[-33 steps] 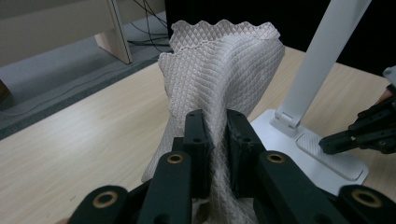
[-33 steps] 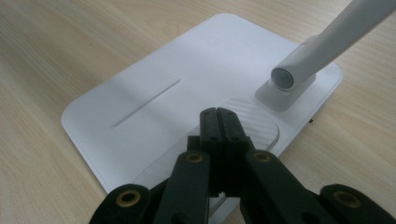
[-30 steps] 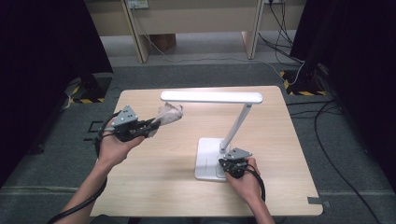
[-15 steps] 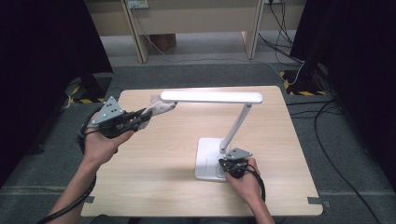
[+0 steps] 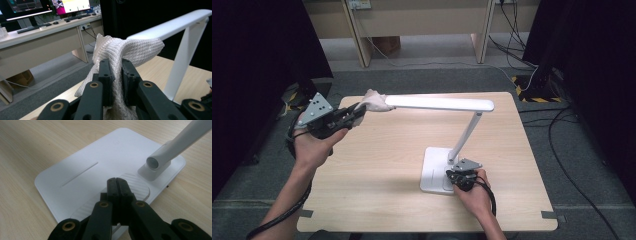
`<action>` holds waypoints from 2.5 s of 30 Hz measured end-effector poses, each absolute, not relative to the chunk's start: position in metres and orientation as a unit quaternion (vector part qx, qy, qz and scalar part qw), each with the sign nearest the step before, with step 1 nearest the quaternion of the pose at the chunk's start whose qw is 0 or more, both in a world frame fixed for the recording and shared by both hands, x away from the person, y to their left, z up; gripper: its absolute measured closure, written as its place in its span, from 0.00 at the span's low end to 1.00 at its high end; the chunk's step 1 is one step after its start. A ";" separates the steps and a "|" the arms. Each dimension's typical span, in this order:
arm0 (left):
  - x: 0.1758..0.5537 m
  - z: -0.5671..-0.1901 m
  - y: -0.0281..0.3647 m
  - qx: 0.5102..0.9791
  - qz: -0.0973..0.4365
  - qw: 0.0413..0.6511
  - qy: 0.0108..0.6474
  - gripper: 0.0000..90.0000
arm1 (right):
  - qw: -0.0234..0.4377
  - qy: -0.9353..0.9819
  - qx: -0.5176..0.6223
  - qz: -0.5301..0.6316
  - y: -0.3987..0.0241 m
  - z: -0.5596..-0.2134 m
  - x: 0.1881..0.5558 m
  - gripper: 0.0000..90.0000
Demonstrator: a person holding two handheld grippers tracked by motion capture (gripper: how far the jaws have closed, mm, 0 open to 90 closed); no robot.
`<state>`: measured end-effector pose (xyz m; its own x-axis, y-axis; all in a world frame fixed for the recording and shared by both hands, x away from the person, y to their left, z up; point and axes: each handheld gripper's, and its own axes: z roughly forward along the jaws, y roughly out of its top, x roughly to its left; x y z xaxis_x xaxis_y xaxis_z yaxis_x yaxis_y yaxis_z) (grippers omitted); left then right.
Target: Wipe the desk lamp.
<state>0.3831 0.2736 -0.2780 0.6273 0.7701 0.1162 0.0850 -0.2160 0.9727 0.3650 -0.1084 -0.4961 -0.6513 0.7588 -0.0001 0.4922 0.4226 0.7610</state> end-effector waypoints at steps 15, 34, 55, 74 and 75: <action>0.387 -0.262 0.262 0.709 0.325 0.555 0.289 0.89 | 0.177 0.824 0.379 0.383 -0.108 -0.497 0.365 1.00; 0.401 -0.268 0.255 0.747 0.309 0.521 0.273 0.89 | 0.177 0.825 0.375 0.385 -0.108 -0.497 0.365 1.00; 0.423 -0.258 0.256 0.752 0.338 0.494 0.276 0.88 | 0.177 0.826 0.371 0.387 -0.107 -0.497 0.365 1.00; 0.423 -0.239 0.262 0.737 0.358 0.505 0.272 0.88 | 0.173 0.820 0.392 0.379 -0.110 -0.493 0.368 0.84; 0.423 -0.239 0.261 0.737 0.357 0.506 0.271 0.88 | 0.176 0.806 0.408 0.390 -0.114 -0.491 0.369 0.78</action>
<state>0.4234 0.2608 -0.2392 0.5986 0.7605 0.2516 0.0393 -0.3416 0.9390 0.3688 -0.1138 -0.4911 -0.6054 0.7952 0.0353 0.5210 0.3623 0.7728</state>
